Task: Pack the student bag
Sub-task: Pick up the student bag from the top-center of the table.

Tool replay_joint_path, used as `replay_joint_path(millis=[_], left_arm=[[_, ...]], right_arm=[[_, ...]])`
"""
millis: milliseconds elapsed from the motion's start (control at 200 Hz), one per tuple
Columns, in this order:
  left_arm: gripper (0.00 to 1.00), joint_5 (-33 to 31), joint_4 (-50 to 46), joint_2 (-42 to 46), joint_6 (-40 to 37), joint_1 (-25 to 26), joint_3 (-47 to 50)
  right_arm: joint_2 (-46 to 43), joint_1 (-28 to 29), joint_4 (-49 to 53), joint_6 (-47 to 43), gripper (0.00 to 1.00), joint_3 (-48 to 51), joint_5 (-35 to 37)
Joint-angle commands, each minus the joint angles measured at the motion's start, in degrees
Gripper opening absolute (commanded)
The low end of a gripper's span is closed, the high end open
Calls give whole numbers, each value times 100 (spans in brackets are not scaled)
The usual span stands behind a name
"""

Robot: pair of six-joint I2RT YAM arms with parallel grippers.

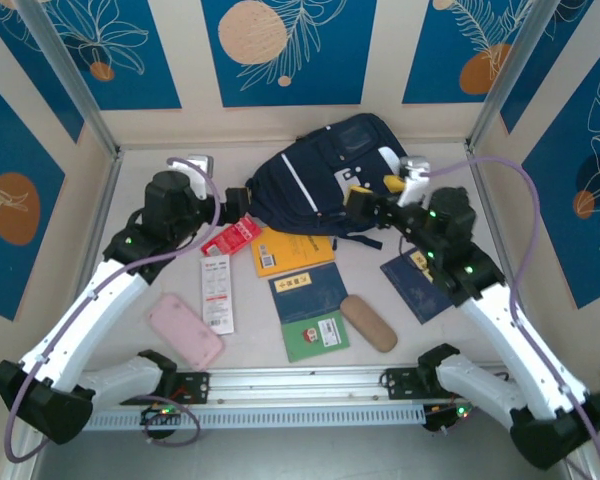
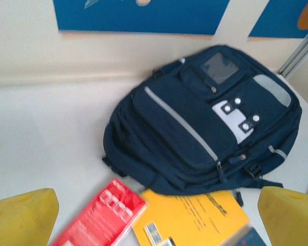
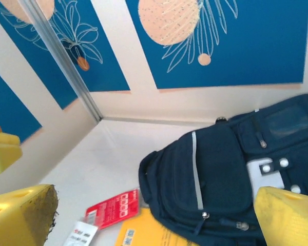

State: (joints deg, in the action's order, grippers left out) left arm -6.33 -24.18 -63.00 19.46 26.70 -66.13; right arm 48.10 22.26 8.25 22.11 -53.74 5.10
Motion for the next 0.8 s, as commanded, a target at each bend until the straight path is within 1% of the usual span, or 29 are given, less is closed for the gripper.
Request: replay_joint_path(millis=[0,35,70,130,195,250,315,370,415,445,475,525,555,605,660,730,790], left_arm=[[100,414,-1229,-232,1421,-130,185],[100,483,-1081,-202,1591,-130,309],[100,562,-903,-178,1709,-130,447],[100,799,-626,-200,1728,-130,619],[100,885,-549,-306,1762,-124,689],[100,1096,-371,-386,1739,-121,746],[100,1270,-212,-502,1791,-126,807],[100,1358,-111,-623,1890,-129,853],[100,1576,59,-730,1911,-127,903],[100,1712,133,-817,1936,-121,917],[100,1828,193,-902,1955,-121,912],[100,1969,217,-996,1943,-121,892],[100,2002,190,-1036,1911,-125,883],[100,1989,76,-1068,1822,-123,858],[100,1970,-24,-1047,1720,-123,877],[100,1995,-122,-965,1580,-122,919],[100,1945,-279,-878,1488,-121,942]], right_arm=[[-347,-785,231,1618,99,589,-1537],[-113,-1030,685,1692,99,357,-1757],[148,-1145,1098,1656,99,131,-1862],[478,-1108,1594,1569,99,-23,-1502],[591,-939,1289,1422,99,203,-1497],[725,-797,1170,1588,99,335,-1020],[1097,-785,1144,1238,100,258,-1261],[1555,-761,1303,958,93,31,-1293],[2047,-716,1573,713,88,-275,-1165],[2353,-631,1706,477,88,-485,-1056],[2623,-526,1693,339,91,-620,-893],[3074,-392,1750,547,100,-861,-577],[3418,-383,1937,639,99,-1138,-616],[3902,-358,2238,424,99,-1572,-623],[4133,-327,2076,82,100,-1592,-519],[4305,-414,1667,-274,94,-1484,-753],[4645,-538,1815,-441,89,-1742,-840]])
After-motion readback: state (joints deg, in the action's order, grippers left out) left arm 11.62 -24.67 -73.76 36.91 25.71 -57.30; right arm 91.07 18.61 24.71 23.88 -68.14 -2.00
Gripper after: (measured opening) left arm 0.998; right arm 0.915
